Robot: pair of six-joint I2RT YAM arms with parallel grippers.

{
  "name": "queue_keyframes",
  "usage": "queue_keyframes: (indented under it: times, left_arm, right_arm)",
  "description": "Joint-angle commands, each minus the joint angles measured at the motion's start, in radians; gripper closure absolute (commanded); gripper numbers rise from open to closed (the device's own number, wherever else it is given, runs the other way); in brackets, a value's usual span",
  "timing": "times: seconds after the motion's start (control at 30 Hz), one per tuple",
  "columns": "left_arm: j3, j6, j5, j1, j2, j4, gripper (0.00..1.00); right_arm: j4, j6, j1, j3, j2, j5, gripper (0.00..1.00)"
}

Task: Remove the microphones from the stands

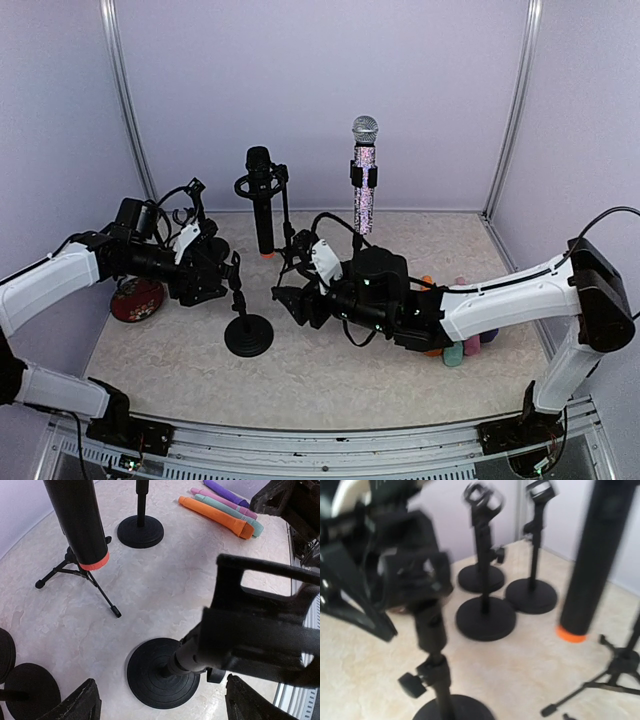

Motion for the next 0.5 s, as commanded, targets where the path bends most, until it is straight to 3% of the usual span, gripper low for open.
queue_keyframes:
  times: [0.0,0.23,0.47]
  left_arm:
    - [-0.022,-0.072,0.075,-0.019,0.040,0.144,0.19]
    - [-0.025,-0.086,0.136,-0.054,0.067,0.180,0.37]
    - [-0.057,-0.067,0.087,-0.081,0.084,0.219,0.68]
  right_arm:
    - [-0.034,0.065,0.007,-0.074,-0.097,0.110,0.34]
    - [-0.109,0.128,0.007,-0.112,-0.151,0.169,0.41]
    - [-0.172,0.144,0.010,-0.074,-0.137,0.164,0.50]
